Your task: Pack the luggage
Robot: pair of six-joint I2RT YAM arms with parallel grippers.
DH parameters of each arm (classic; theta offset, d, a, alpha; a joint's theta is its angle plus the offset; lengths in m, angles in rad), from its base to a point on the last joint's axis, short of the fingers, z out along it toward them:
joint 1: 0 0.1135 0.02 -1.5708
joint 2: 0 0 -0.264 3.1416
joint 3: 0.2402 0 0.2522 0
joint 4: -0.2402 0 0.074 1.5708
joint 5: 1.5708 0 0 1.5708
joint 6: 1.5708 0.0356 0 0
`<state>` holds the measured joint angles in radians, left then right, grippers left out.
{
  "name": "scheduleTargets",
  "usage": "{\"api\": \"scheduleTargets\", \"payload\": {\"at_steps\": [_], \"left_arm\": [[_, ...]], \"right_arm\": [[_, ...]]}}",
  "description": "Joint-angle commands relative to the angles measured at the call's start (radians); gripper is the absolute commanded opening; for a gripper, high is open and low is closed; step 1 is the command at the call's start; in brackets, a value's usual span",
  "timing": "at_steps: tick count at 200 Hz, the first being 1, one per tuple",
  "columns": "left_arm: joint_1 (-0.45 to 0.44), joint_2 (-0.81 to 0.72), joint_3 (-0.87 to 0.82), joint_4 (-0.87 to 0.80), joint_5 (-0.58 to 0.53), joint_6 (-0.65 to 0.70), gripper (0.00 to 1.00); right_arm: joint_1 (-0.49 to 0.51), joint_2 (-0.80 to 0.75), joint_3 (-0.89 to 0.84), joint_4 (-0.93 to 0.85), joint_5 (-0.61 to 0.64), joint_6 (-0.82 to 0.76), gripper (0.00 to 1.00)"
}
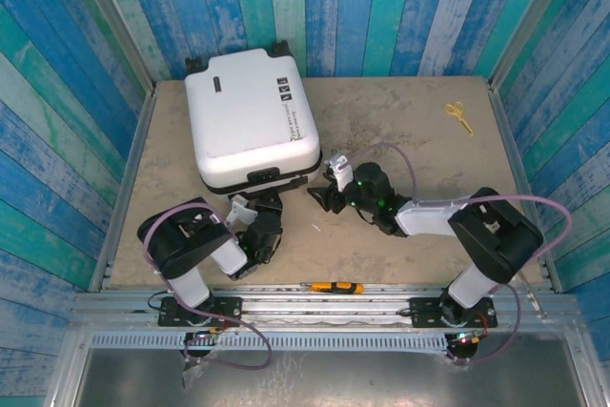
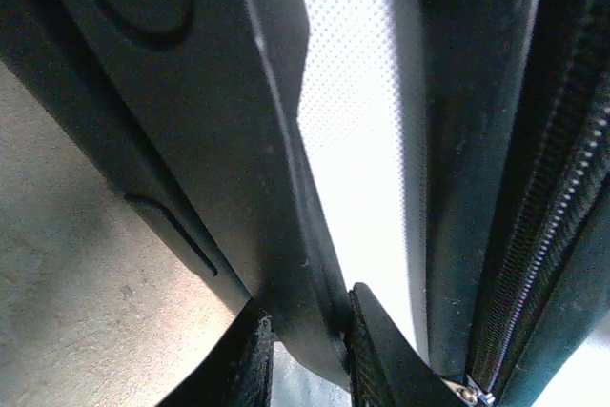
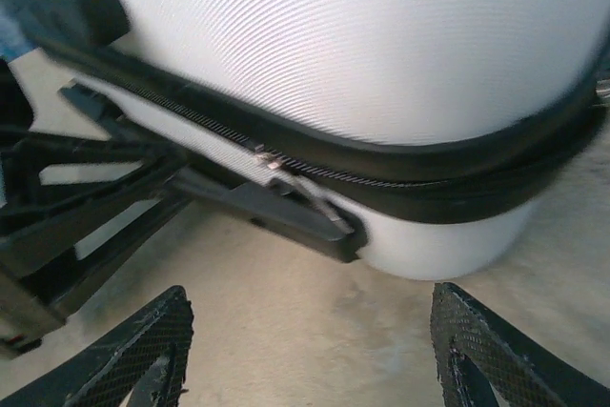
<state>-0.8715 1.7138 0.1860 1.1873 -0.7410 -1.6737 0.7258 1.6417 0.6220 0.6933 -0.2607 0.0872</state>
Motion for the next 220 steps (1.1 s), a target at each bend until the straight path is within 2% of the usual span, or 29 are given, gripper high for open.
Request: {"api": "scheduleTargets", "payload": {"at_steps": [1,61,89,160,220], "left_arm": [[-0.016,0.084,-0.025,-0.116,0.107,0.057,0.00],[-0.016,0.113,-0.028,-0.113,0.115,0.045,0.00],[-0.017,0.111,-0.028,-0.133,0.111,0.037,0.00],[-0.016,0.183,-0.039,-0.096,0.128,-0.006,0.00],[-0.016,0.248,-0.020,-0.074,0.153,-0.015,0.00]], "right_arm": [[0.000,0.058,0.051,0.032,-0.169,-0.067,0.69],[0.002,0.111,0.065,0.104,-0.128,-0.087,0.66],[0.001,0.084,0.064,0.076,-0.072,-0.119,0.66],[0.000,0.112,0.151,0.016,-0.049,-0.152,0.65],[0.017,0.147,0.190,-0.010,0.081,-0.156,0.52]]}}
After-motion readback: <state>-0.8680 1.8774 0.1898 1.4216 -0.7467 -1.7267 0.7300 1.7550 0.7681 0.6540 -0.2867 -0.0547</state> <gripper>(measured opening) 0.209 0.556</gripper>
